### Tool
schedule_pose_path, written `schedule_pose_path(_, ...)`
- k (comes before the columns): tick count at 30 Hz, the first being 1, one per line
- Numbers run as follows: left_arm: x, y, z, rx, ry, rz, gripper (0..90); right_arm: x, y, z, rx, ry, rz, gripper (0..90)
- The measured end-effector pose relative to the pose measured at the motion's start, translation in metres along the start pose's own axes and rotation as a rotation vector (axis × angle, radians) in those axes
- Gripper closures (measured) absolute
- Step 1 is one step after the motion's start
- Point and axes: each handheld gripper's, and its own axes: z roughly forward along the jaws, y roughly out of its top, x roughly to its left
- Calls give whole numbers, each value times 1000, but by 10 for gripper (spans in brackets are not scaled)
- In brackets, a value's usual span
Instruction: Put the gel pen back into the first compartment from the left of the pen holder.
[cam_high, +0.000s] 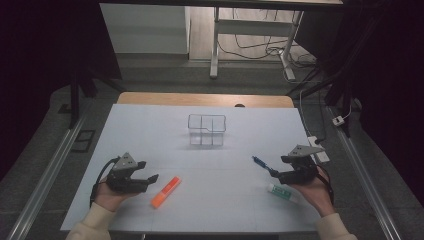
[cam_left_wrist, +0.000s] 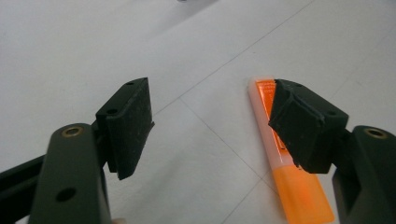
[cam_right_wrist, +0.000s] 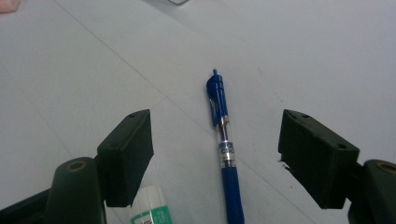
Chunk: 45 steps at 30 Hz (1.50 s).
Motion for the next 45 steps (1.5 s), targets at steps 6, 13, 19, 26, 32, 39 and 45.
schedule_pose_path(6, 2, 1, 5, 1, -14, 5, 298, -5, 15, 7, 64, -5, 11, 273)
schedule_pose_path(13, 2, 1, 5, 2, -14, 10, 296, -12, 25, 16, 147, -18, 8, 301)
schedule_pose_path(19, 2, 2, 6, 6, -9, 14, 296, -15, 16, 20, 177, 3, 16, 342)
schedule_pose_path(26, 2, 1, 5, 6, -8, 15, 297, -17, 7, 34, 253, 4, -2, 366)
schedule_pose_path(32, 2, 1, 6, 8, -7, 17, 296, -16, 4, 39, 306, -8, -32, 451)
schedule_pose_path(39, 4, 1, 6, 10, -6, 13, 296, -19, -2, 38, 346, -14, -46, 528)
schedule_pose_path(45, 4, 1, 5, 9, -3, 16, 296, -18, -2, 42, 361, 10, -58, 614)
